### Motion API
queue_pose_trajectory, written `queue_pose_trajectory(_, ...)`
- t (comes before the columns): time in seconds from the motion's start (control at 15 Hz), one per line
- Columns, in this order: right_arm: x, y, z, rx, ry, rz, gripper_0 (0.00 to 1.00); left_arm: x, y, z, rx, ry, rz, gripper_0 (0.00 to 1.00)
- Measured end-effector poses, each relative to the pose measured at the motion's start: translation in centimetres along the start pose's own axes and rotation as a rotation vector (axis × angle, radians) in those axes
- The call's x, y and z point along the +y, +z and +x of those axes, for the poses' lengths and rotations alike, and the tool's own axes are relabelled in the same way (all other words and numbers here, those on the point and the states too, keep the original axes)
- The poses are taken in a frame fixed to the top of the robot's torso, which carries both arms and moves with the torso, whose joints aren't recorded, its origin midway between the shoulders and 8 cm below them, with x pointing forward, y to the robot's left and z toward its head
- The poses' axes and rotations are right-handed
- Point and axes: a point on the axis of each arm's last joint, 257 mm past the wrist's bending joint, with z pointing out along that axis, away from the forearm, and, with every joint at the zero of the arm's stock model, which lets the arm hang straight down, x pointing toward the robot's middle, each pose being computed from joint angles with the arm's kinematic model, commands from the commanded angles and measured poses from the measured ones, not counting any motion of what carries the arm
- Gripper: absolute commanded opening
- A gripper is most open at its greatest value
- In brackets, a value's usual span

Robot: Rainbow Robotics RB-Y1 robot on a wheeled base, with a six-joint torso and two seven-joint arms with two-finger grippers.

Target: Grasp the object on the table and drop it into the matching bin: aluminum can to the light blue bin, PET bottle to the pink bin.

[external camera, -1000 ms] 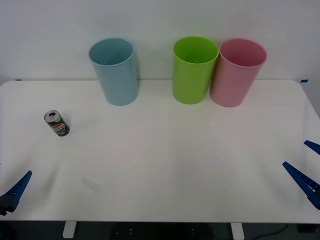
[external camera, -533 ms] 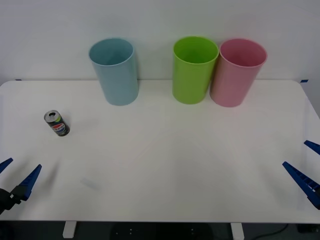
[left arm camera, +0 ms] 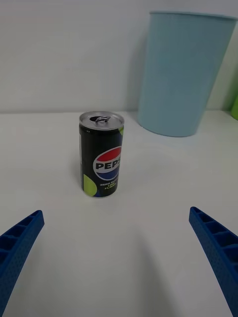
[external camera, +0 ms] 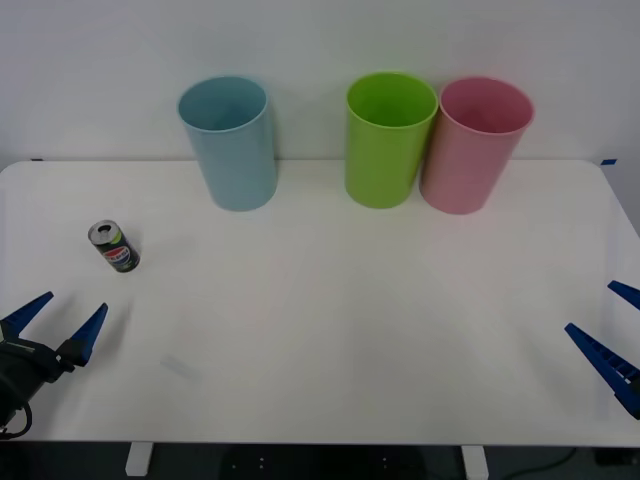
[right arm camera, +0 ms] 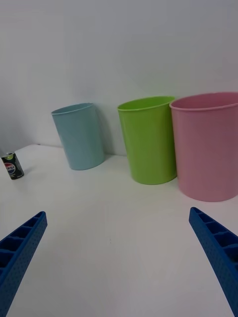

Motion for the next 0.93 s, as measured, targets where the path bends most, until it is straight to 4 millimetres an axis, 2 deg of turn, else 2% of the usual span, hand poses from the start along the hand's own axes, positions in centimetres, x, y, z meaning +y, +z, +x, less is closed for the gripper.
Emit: queue_pose_trajectory(0.93, 0.0, 0.0, 0.0, 0.000, 0.000, 0.000, 1.00, 1.3, 7.8, 0.2, 0.038, 0.015, -0.076, 1.00)
